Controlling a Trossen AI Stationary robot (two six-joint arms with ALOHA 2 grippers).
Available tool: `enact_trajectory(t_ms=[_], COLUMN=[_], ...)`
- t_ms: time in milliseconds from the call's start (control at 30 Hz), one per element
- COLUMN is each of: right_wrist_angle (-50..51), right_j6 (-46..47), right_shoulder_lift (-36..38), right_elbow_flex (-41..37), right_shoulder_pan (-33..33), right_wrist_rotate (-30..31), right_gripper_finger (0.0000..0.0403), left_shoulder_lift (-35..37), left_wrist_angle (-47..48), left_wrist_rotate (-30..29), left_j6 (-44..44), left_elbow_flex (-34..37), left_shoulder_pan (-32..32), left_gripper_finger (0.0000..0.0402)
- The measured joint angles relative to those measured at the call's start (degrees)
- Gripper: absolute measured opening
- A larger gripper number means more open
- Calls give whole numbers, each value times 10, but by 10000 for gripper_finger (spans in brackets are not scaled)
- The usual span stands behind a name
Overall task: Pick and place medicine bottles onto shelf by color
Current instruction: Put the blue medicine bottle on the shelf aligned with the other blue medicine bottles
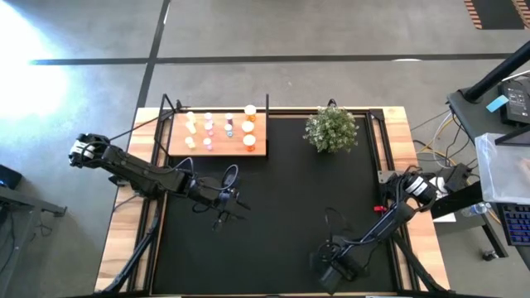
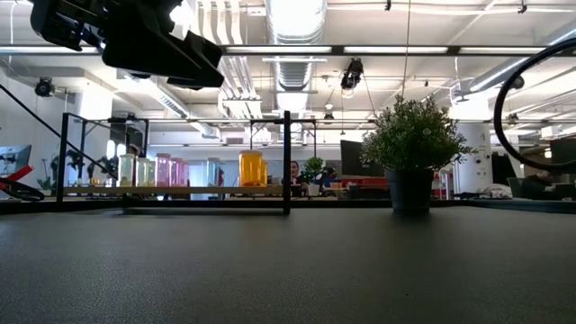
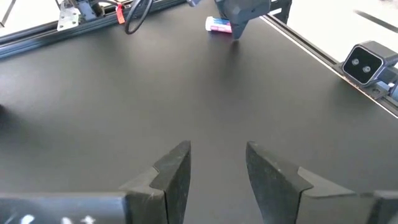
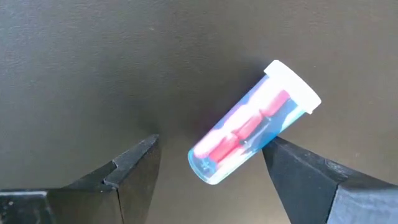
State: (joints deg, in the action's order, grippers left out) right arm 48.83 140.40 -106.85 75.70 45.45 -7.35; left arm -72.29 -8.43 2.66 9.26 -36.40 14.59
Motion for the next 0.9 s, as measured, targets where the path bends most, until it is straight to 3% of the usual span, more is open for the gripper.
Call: enact_trajectory(t_ms=[767, 900], right_wrist_angle=[-11, -13], right_j6=[-5, -47], right_shoulder_lift=[0, 0], right_elbow_flex=[12, 10], right_shoulder_pan=[-15, -21], right_wrist_rotate=[-5, -5], right_gripper_finger=[270, 270], left_shoulder_lift=[0, 0], left_wrist_angle=[0, 0], left_wrist_rotate=[0, 0], left_j6=[0, 0], left_elbow_flex=[1, 1], left_shoulder_pan=[0, 0], left_gripper_finger=[138, 138])
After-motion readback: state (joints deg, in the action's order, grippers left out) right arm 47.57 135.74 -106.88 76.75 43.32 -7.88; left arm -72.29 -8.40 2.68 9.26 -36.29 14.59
